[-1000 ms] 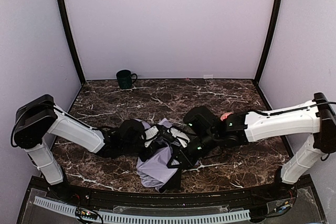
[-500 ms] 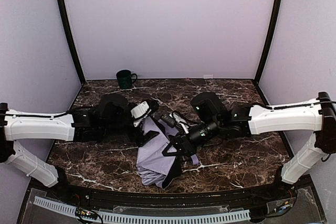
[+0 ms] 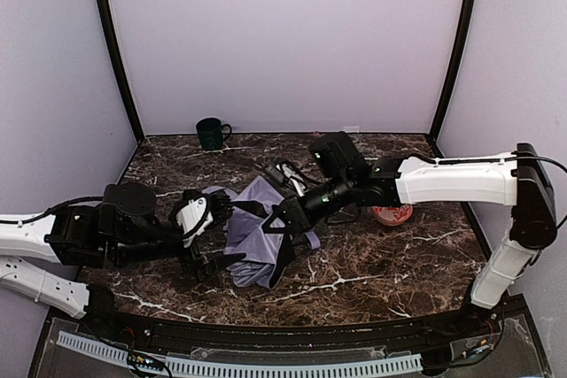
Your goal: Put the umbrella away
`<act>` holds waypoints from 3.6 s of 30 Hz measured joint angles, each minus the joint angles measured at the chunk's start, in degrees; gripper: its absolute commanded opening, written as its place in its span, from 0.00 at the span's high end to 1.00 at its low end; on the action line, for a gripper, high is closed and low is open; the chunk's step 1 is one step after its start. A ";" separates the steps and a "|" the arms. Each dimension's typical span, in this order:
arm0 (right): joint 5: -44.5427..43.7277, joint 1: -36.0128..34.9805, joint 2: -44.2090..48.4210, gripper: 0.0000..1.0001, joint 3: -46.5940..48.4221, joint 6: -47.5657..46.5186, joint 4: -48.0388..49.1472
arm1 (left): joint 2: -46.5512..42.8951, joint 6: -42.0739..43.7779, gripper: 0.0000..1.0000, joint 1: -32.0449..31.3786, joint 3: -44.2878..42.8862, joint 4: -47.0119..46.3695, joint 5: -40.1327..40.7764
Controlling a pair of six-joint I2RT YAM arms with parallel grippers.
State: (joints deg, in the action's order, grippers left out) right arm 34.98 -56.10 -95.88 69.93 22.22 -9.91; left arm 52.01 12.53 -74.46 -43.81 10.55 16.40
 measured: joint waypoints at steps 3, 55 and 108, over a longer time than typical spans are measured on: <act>0.20 -0.17 0.02 1.00 -0.04 1.20 0.04 | 0.04 -0.20 0.15 0.04 -0.02 0.66 0.66; -1.01 0.44 -8.24 1.00 11.32 5.01 2.64 | 19.06 5.95 0.31 6.29 1.68 -3.30 -6.10; 2.99 9.68 -20.65 0.83 -8.09 2.27 20.63 | 46.58 -12.87 1.00 26.45 -1.18 -23.02 -8.31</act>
State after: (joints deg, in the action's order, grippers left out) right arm 37.98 -46.41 -116.53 61.84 24.49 10.72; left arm 98.59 -0.34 -48.01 -44.99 -12.47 8.10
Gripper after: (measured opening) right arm 0.131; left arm 0.008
